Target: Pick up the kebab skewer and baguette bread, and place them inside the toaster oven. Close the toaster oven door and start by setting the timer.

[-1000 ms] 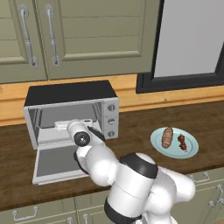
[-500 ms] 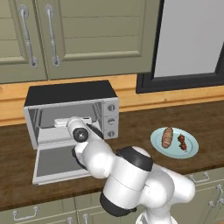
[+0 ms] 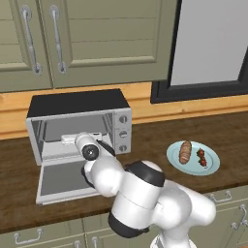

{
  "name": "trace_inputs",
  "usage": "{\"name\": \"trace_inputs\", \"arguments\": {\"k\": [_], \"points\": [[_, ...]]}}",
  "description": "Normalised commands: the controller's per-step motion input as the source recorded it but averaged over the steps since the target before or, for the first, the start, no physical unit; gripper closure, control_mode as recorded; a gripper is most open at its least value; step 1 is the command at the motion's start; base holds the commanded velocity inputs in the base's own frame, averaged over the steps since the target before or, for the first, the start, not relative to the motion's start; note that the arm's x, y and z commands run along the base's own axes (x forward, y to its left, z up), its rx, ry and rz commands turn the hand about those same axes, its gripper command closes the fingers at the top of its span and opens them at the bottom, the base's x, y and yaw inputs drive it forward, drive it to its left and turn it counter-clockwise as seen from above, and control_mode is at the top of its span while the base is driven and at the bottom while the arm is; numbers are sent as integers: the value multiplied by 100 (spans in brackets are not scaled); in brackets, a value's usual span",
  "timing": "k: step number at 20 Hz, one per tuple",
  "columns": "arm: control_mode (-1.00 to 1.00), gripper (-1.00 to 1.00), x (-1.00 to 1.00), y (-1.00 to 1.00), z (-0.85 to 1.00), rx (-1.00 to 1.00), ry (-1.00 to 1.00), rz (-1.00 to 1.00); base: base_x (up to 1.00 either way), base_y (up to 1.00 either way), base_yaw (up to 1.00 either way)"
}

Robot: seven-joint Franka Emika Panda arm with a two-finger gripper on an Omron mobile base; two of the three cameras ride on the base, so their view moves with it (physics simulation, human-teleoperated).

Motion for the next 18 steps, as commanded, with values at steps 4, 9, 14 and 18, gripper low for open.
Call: {"name": "trace_inputs", "arguments": {"k": [4, 9, 14, 18], "points": [[-100, -100, 22, 4, 0, 0, -1, 2, 0, 0, 0], [-100, -100, 19, 2, -1, -1, -1, 0, 0, 0, 0], [-100, -100, 7, 1, -24, -4, 5, 0, 0, 0, 0], [-100, -100, 6, 6, -17, -2, 8, 0, 0, 0, 0]]}}
